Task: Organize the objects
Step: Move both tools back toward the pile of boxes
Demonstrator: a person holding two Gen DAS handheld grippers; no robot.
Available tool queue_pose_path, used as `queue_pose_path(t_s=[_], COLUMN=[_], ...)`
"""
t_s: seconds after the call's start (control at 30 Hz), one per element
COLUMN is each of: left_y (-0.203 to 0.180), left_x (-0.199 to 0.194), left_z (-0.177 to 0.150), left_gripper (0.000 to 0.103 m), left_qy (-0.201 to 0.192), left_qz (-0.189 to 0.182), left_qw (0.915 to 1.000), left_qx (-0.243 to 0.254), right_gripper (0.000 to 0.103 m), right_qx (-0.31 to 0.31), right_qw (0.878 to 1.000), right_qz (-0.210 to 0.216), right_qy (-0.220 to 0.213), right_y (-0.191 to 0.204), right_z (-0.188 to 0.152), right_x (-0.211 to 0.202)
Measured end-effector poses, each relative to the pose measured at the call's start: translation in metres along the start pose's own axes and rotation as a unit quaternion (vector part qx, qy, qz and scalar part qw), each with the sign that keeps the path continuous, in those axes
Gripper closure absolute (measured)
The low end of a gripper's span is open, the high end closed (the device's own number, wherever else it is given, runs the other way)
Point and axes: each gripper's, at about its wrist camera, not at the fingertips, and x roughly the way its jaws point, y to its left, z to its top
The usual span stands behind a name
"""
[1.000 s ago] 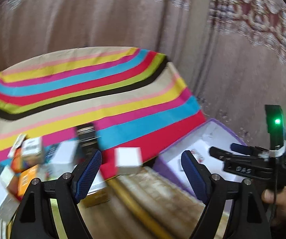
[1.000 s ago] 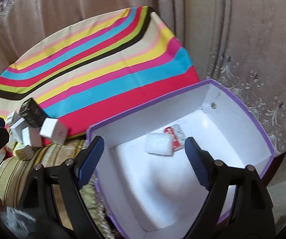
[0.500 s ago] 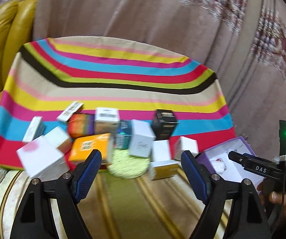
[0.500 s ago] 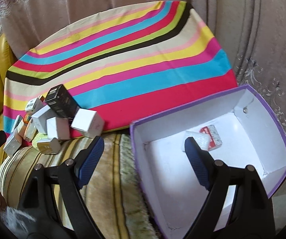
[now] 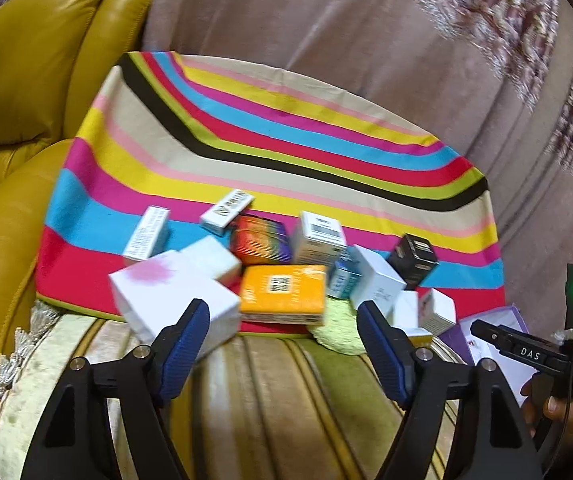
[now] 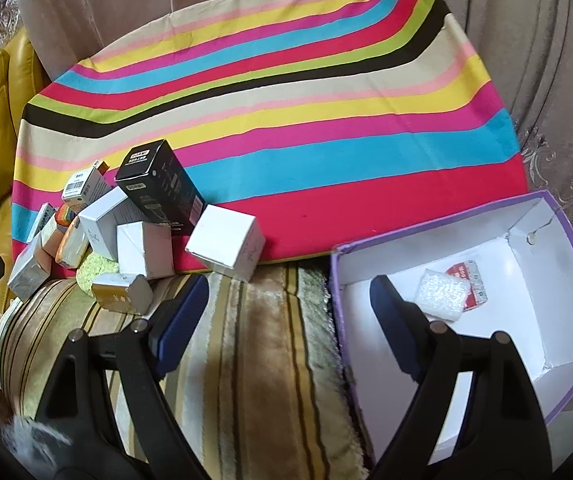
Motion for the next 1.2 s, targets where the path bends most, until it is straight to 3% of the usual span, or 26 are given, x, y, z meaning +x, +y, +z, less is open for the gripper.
queue_pose_path(t_s=[0.53, 1.07, 1.2], left_y=[0.055, 0.074, 0.076], left_x=[0.0, -0.038, -0.042], left_z=[0.008, -0.009, -0.018], left_gripper=[0.027, 0.027, 0.027], left_qy=[-0.009, -0.056, -0.052], left_qz=[0.05, 0.077, 0.081], left_qw=[0.9967, 0.9884, 0.9865], left_qx=[-0.064, -0.118, -0.133], right_gripper=[0.018, 0.018, 0.018], right_qx=[-0.031, -0.025, -0.02], right_qw=[0.999, 1.0, 1.0], right_qz=[0.008, -0.011, -0.011], right_qy=[0.025, 0.014, 0.014], right_y=[0.031, 0.029, 0.027], right_z=[0.014, 0.009, 0.01], right_x=[0.027, 0.022, 0.02])
